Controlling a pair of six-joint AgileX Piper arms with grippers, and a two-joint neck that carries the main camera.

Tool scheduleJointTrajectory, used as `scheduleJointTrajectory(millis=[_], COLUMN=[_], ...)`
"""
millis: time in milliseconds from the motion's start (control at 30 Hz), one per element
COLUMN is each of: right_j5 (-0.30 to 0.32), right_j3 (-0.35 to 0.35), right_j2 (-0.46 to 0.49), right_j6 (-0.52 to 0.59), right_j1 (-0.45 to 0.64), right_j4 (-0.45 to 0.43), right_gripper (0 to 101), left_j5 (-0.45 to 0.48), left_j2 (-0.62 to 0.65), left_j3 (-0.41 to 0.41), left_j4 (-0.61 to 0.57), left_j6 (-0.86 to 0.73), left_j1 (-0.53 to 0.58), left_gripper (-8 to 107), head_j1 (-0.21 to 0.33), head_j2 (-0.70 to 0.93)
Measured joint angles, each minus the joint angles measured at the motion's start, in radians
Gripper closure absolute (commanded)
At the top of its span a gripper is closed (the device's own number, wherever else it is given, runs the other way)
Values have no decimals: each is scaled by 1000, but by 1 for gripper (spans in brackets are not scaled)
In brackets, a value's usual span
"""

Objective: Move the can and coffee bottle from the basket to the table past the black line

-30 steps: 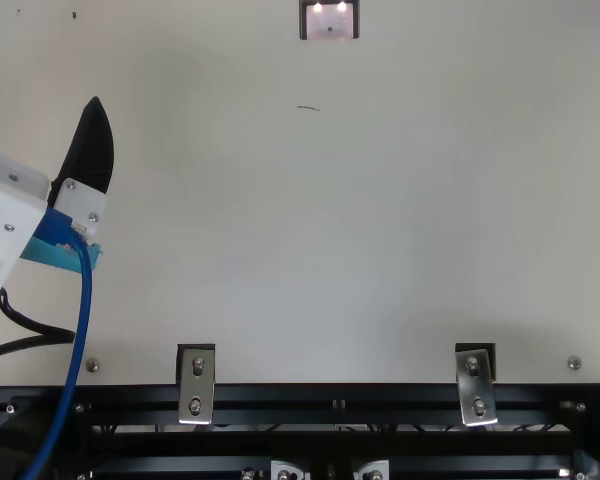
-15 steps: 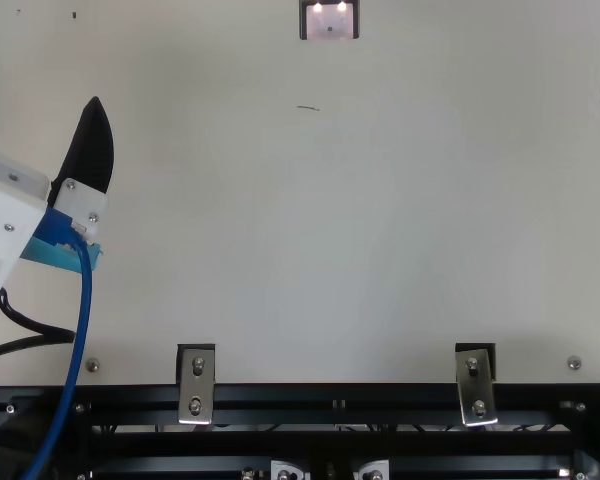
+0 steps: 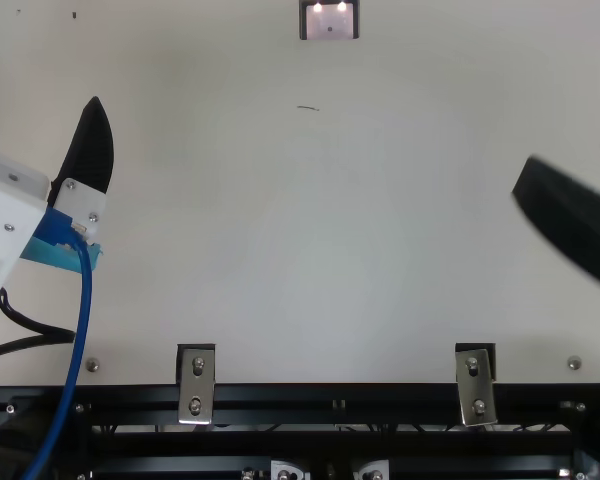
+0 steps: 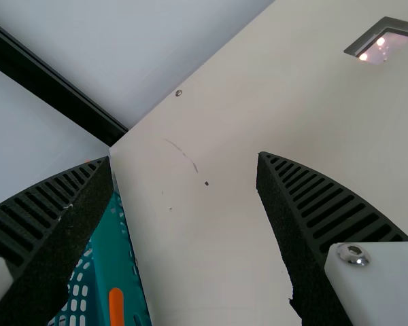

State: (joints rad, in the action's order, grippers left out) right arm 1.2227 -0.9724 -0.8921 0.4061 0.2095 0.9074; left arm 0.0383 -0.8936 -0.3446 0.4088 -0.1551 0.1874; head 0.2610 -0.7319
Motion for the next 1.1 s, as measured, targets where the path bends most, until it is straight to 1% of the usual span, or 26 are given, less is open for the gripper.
scheduleJointTrajectory(millis=[133, 233, 600, 733, 933, 1100], right_j5=[8, -1, -1, -1, -1, -1], right_j3=[3, 3, 3, 3, 3, 3], right_j2=[46, 48, 49, 49, 49, 49], right_j6=[-53, -56, -56, -56, -56, -56], right_j1=[-34, -35, -35, -35, -35, -35], right_j4=[-10, -10, -10, -10, -10, -10], right_gripper=[0, 0, 0, 0, 0, 0], left_j5=[0, 0, 0, 0, 0, 0], left_j2=[0, 0, 0, 0, 0, 0], left_j3=[0, 0, 0, 0, 0, 0], left_j4=[0, 0, 0, 0, 0, 0], left_j6=[0, 0, 0, 0, 0, 0], left_j1=[0, 0, 0, 0, 0, 0], left_gripper=[9, 9, 9, 9, 9, 9], head_j1=[0, 0, 0, 0, 0, 51], head_j2=[0, 0, 5, 82, 266, 450])
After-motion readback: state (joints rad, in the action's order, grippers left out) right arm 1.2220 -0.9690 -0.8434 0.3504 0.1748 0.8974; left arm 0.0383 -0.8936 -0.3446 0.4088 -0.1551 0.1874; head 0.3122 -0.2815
